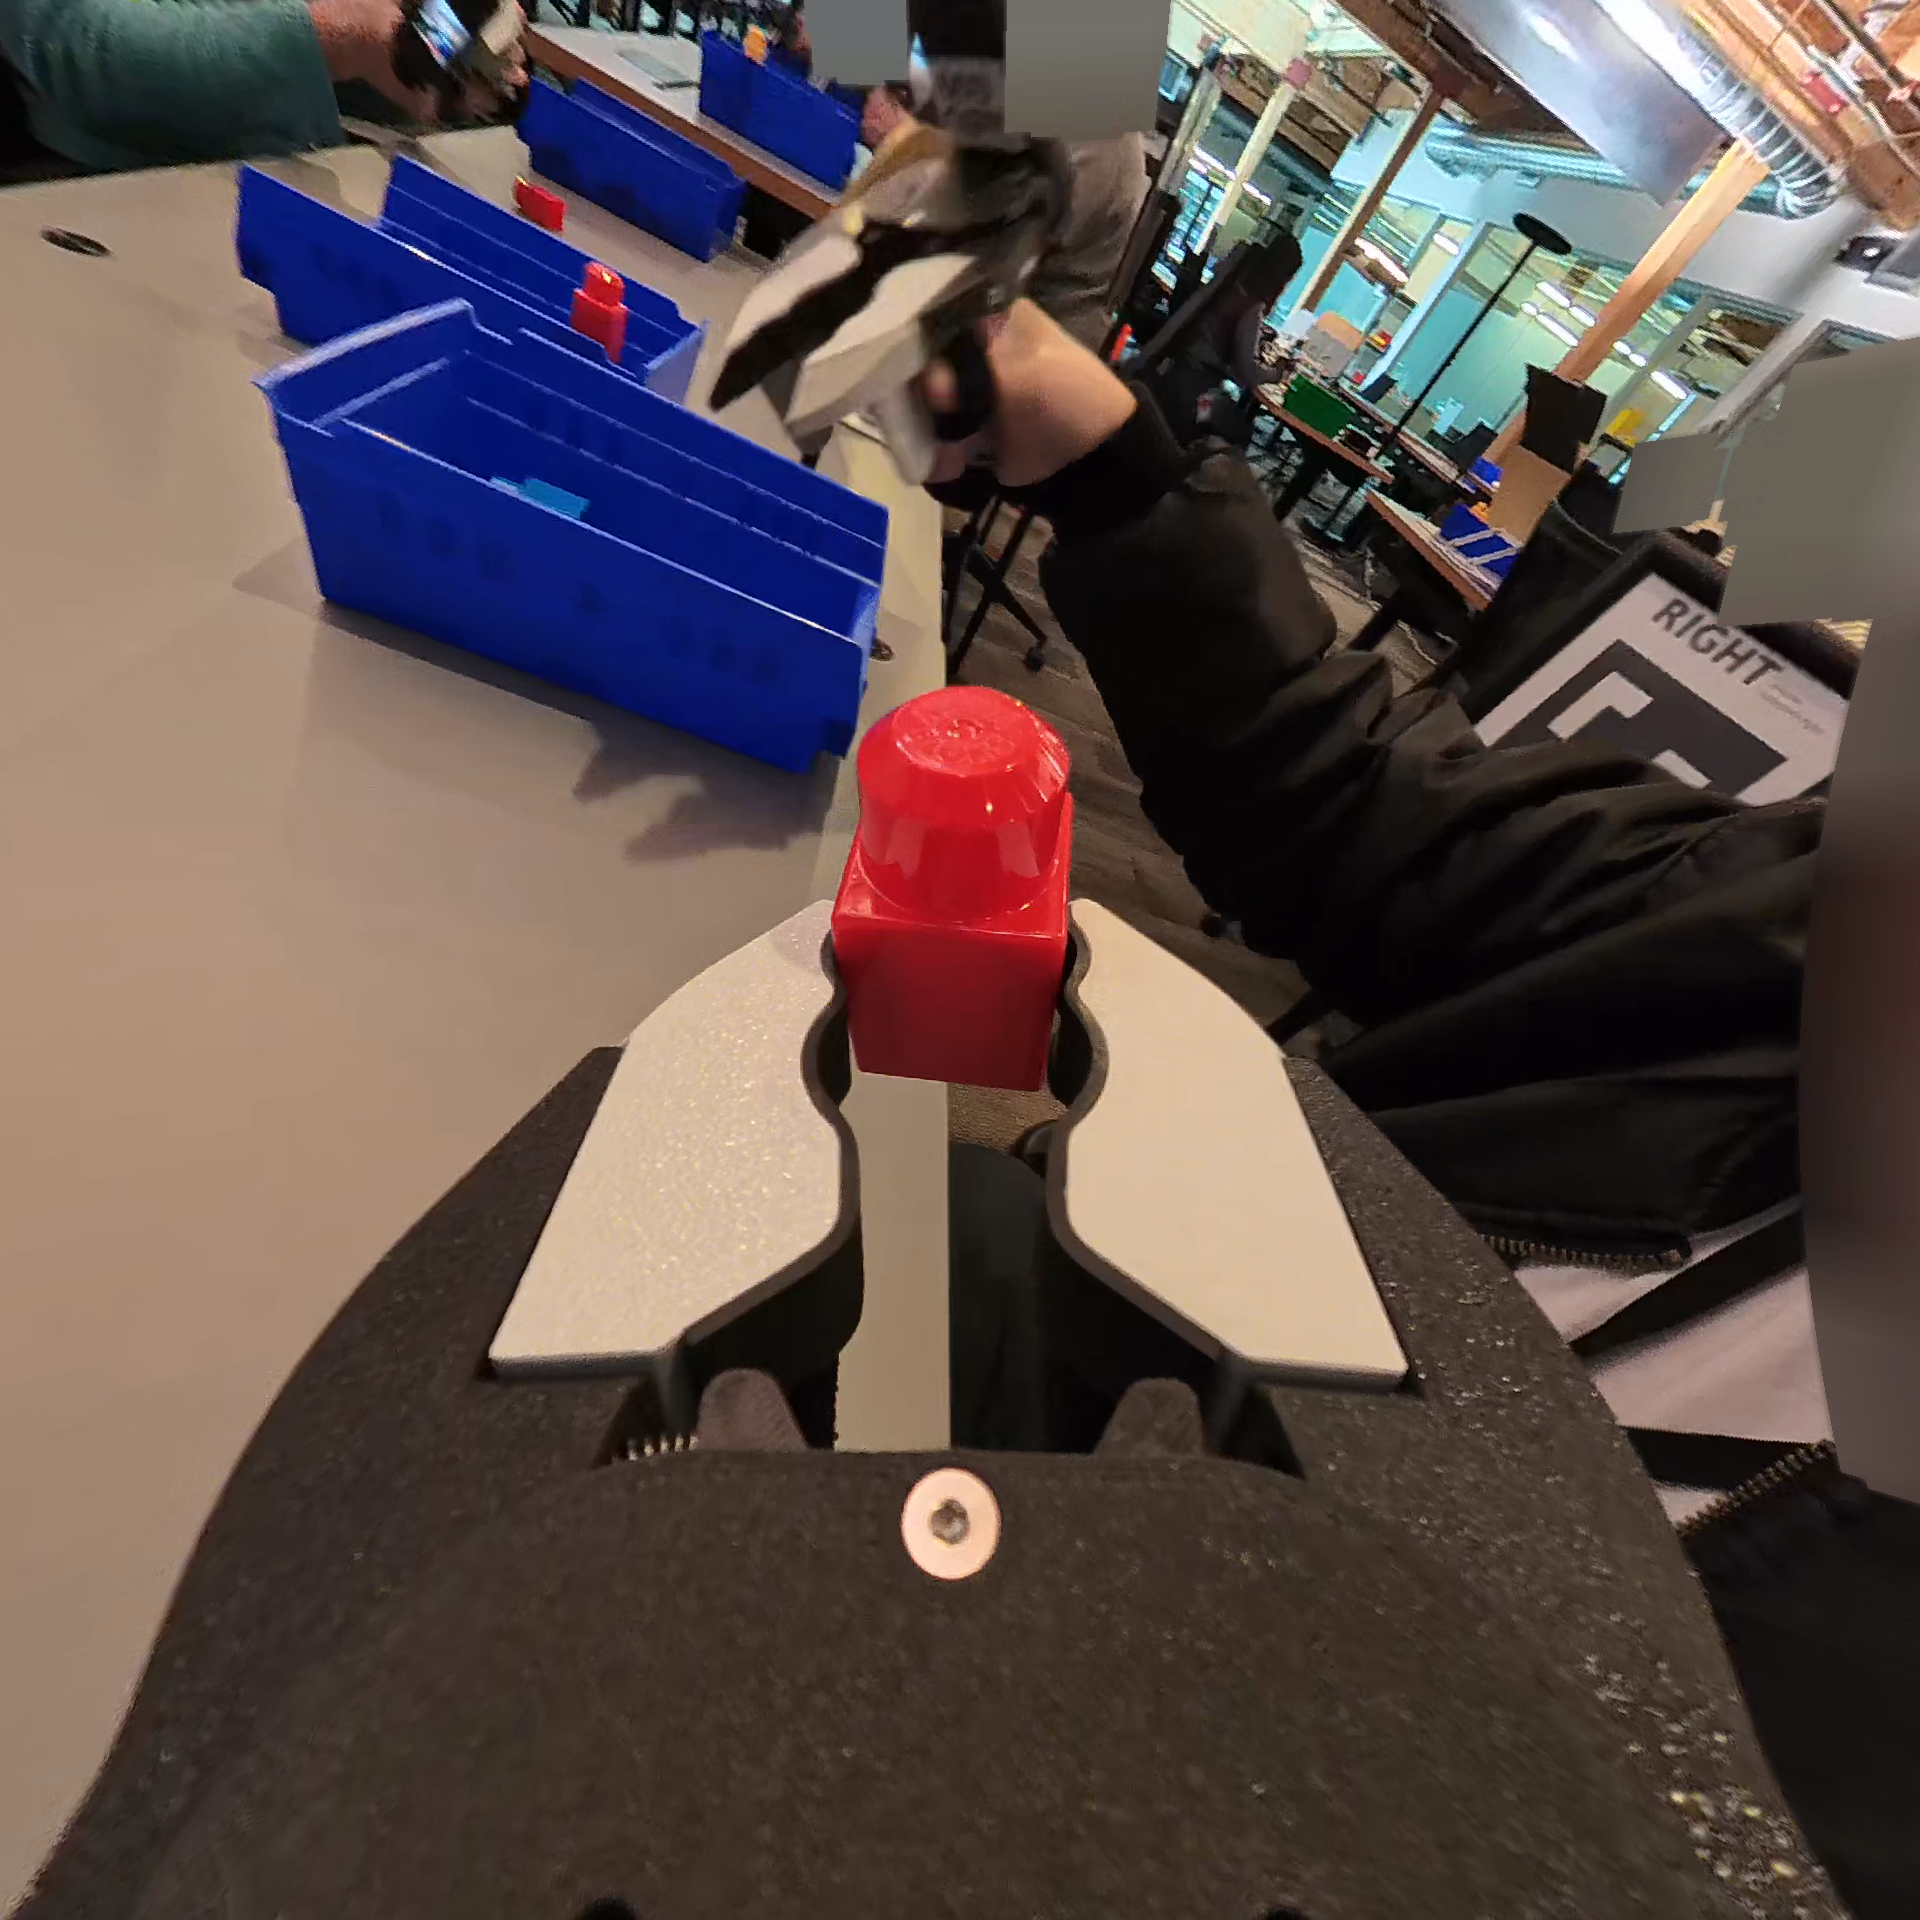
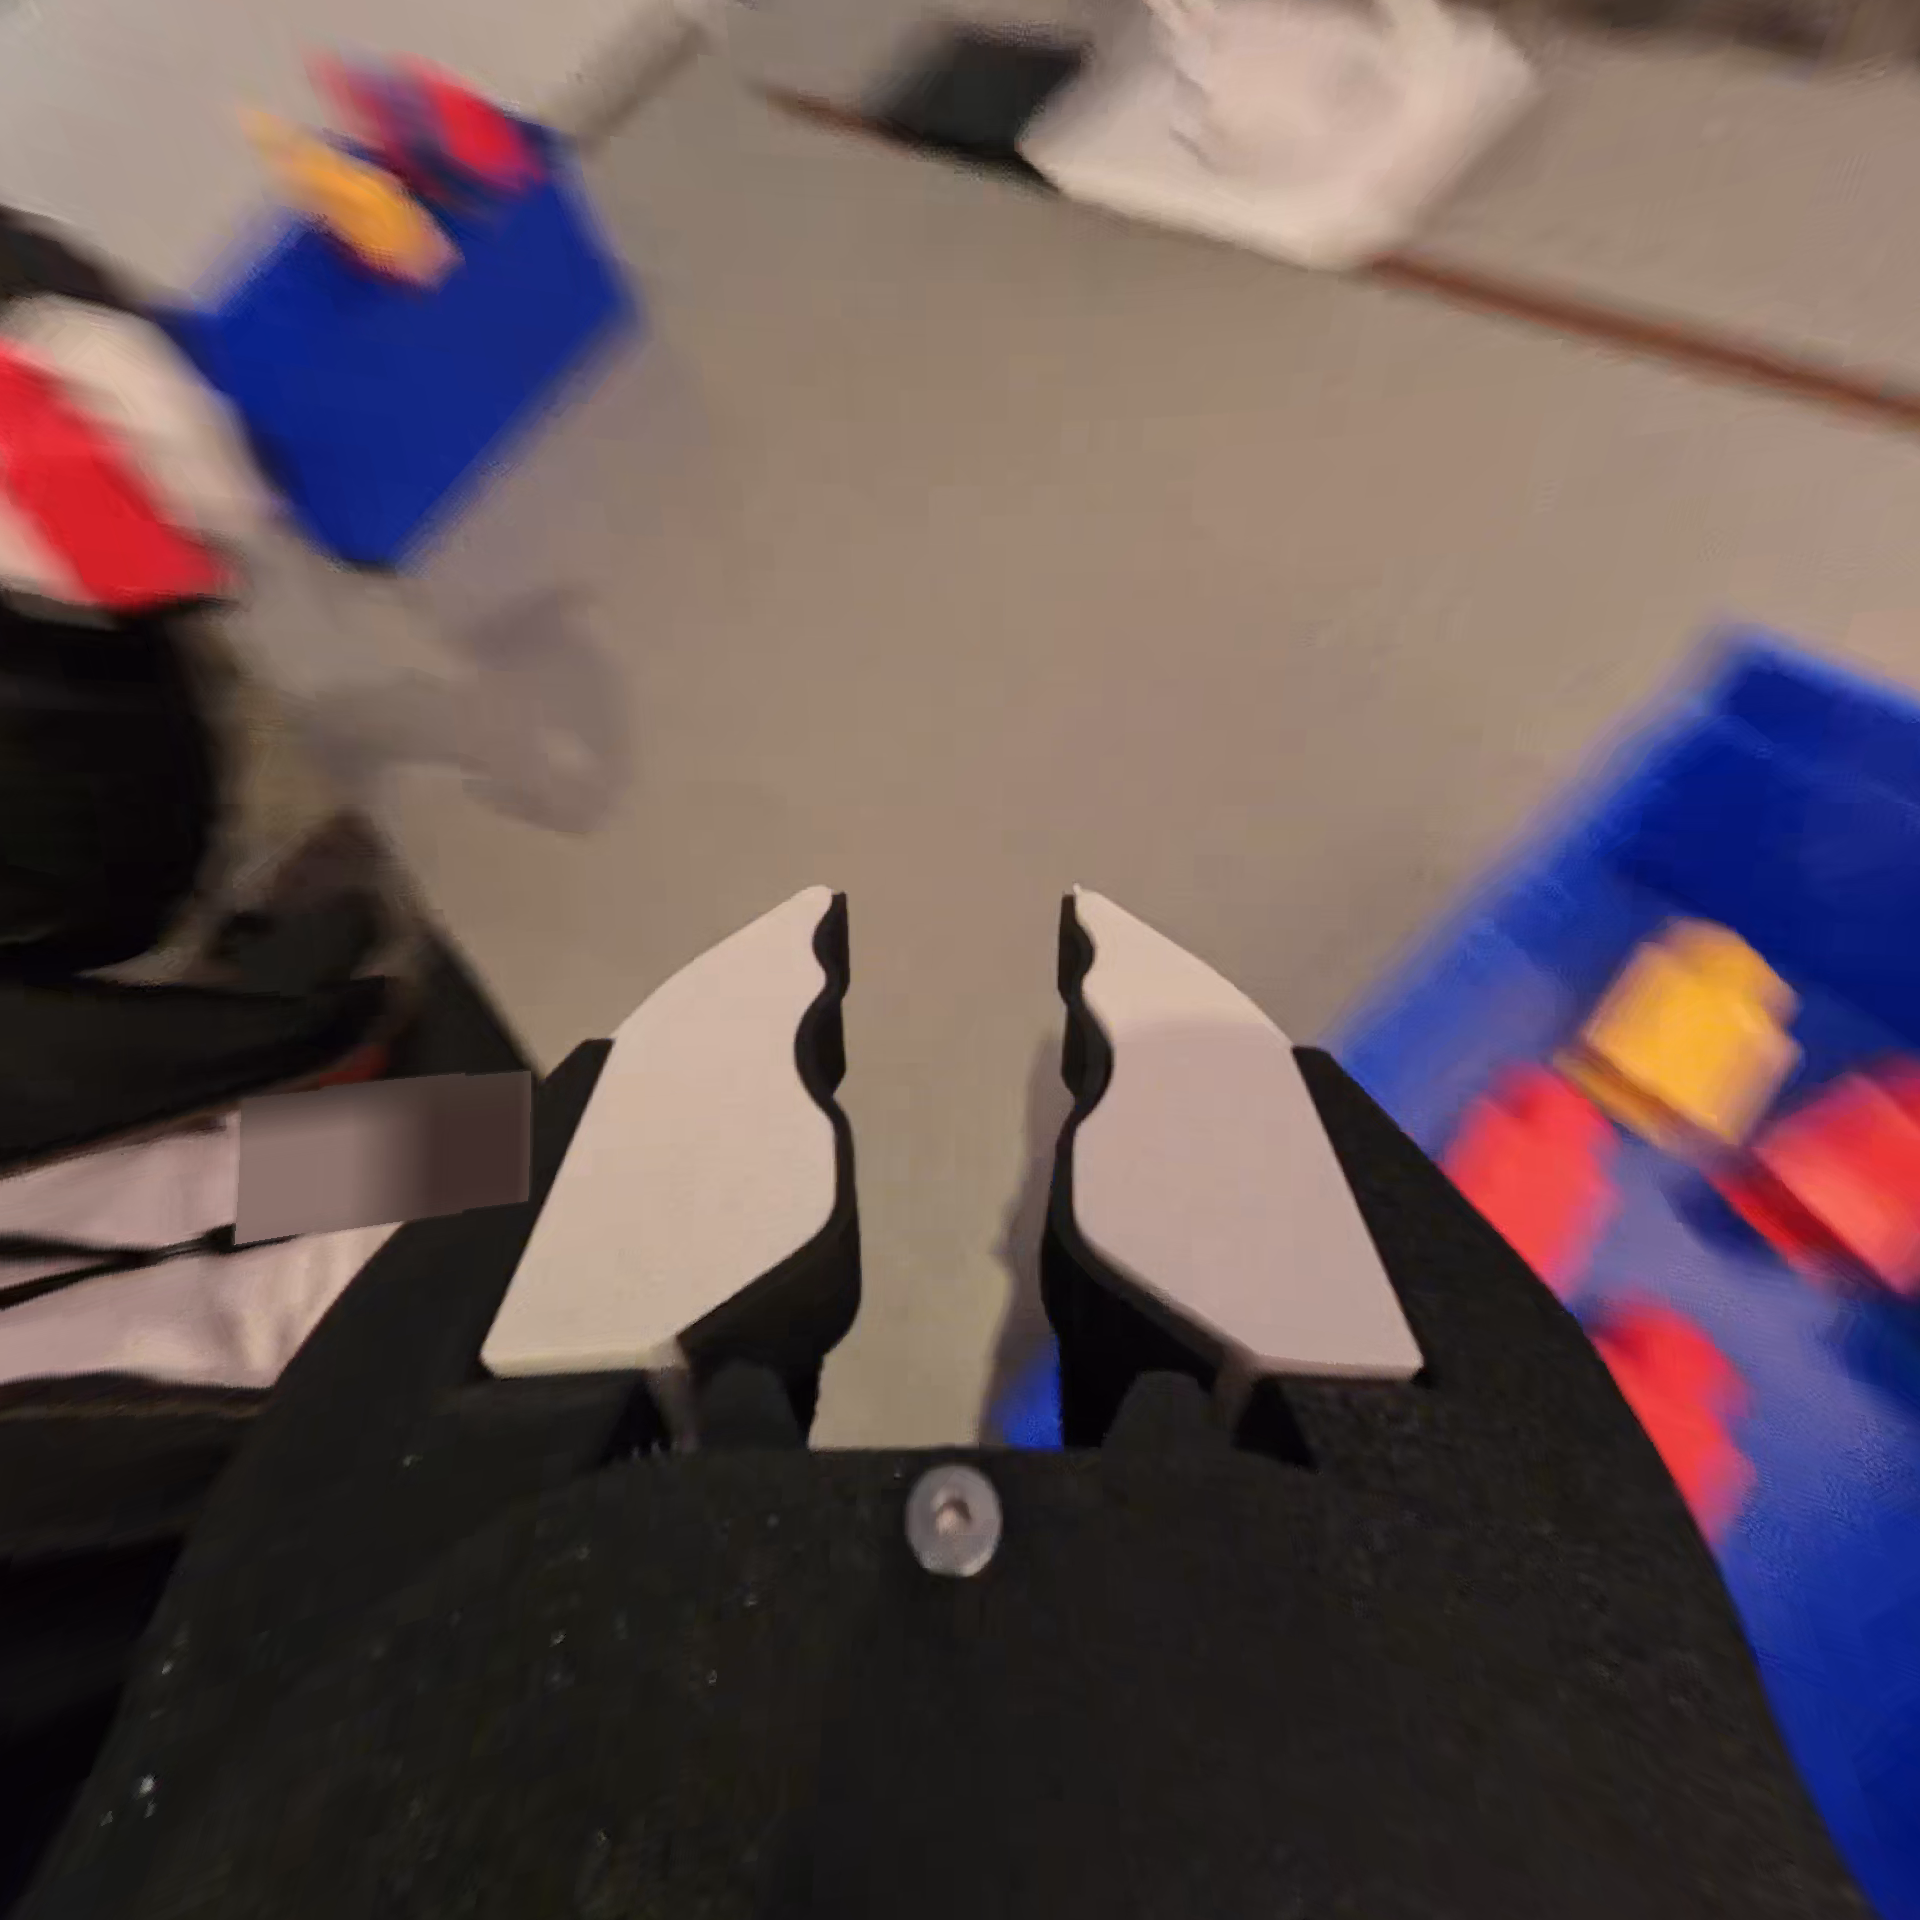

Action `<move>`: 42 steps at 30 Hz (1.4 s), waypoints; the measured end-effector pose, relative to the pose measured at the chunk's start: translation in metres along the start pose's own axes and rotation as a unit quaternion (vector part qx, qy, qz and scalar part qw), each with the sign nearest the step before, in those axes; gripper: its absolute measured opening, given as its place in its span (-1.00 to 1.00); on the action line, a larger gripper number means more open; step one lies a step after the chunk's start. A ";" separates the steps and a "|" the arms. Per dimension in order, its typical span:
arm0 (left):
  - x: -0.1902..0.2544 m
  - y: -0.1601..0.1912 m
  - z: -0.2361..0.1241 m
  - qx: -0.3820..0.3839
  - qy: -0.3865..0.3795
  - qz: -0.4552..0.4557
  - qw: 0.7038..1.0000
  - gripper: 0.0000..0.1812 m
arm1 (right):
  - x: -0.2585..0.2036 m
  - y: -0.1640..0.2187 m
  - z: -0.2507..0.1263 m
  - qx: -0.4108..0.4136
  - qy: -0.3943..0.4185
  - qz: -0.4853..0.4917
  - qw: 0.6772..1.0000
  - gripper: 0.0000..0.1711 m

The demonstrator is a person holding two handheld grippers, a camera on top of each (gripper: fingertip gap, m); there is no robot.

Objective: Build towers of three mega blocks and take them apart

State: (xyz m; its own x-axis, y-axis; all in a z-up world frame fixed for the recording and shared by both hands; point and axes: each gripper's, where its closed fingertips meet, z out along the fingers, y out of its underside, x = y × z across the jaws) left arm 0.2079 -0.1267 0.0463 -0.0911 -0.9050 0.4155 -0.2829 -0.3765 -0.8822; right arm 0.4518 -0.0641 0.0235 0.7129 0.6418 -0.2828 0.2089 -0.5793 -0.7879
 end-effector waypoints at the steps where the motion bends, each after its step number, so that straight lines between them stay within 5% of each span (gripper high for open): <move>1: 0.000 0.000 0.009 -0.005 0.006 -0.004 1.000 -0.61 | -0.041 -0.018 0.006 0.039 -0.057 -0.034 0.997 -0.56; 5: 0.007 -0.001 0.037 -0.019 0.029 -0.002 0.999 -0.61 | -0.165 -0.046 0.034 0.101 -0.192 -0.140 0.966 -0.48; 13: 0.018 0.000 0.046 -0.041 0.021 0.024 0.999 -0.61 | -0.220 -0.050 0.086 0.105 -0.247 -0.107 0.957 -0.44; 36: 0.018 -0.005 0.035 -0.026 0.002 0.048 0.998 -0.59 | -0.227 -0.043 0.098 0.102 -0.249 -0.118 0.956 -0.60; 42: 0.005 0.011 0.031 -0.042 -0.015 0.028 0.999 -0.47 | -0.196 -0.061 0.066 0.143 -0.211 -0.107 0.961 -0.60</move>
State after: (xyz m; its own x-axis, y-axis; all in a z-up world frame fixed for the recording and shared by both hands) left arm 0.2344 -0.1415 0.0320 -0.0804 -0.9306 0.3572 -0.3578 -0.3076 -0.8817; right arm 0.2550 -0.1216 0.0907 0.3272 0.9121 -0.2469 0.0858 -0.2889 -0.9535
